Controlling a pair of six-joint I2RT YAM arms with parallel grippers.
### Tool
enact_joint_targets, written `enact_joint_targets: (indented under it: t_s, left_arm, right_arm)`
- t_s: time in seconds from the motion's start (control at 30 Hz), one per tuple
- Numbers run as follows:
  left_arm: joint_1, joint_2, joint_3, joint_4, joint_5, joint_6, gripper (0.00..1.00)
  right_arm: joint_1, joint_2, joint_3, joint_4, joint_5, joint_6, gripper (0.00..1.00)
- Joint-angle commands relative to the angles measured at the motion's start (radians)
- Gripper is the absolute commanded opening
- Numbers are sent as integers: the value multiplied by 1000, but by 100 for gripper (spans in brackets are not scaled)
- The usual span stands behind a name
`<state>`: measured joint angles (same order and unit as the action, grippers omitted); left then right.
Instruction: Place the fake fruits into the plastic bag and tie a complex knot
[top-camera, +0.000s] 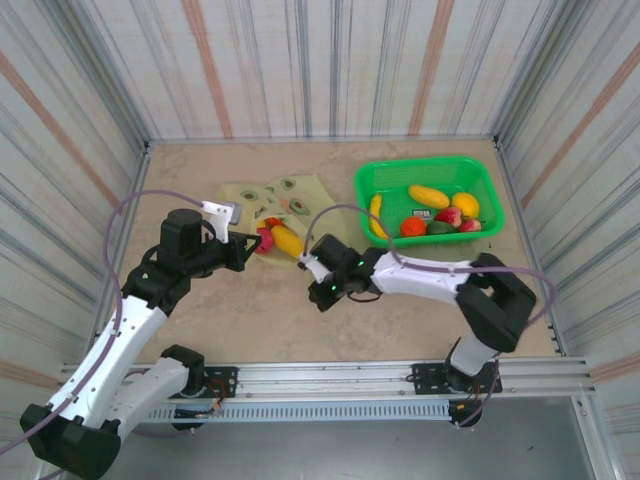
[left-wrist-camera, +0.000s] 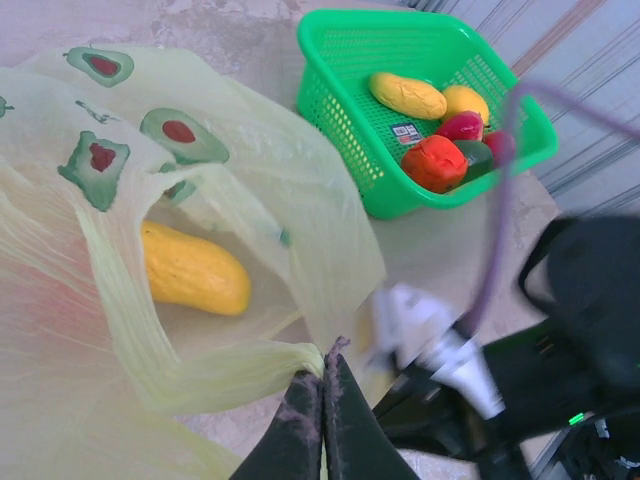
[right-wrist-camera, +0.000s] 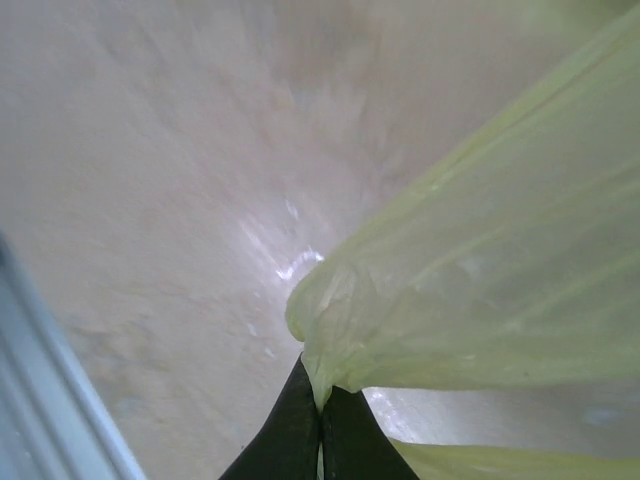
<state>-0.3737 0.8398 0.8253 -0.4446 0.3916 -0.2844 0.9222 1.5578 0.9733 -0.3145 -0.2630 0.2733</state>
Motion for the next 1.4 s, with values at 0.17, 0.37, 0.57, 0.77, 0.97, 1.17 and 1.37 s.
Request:
enact_joint_targets:
  t_s: [0.17,0.37,0.57,0.77,0.97,1.17,1.37]
  left_arm:
    - [-2,-17,157,-17,-25,-68,0]
    - [12,46,419,-88,-83,-40,0]
    - [19,105,609,-121,-114,-28,0]
    - [31,169,704,-141,-144,4,0]
    - [31,186,736,-122,-119,6,0]
    - [32,145,716,-116,-104,2,0]
    - [31,99,581,-54,-42,-41,0]
  right_arm:
    - [-171,-241,261,32,-77,189,0]
    - [-243,-163,629,-103,-76,195,0]
    - [-294,-96,821,-173,-41,172,0]
    - [-357,-65,837,-134,-81,212,0]
    - [-378,-28,881,-134,-120,221,0]
    - [-381,-25,873,-126,-153,230,0]
    - [-396,-67,706,-70,-148,227,0]
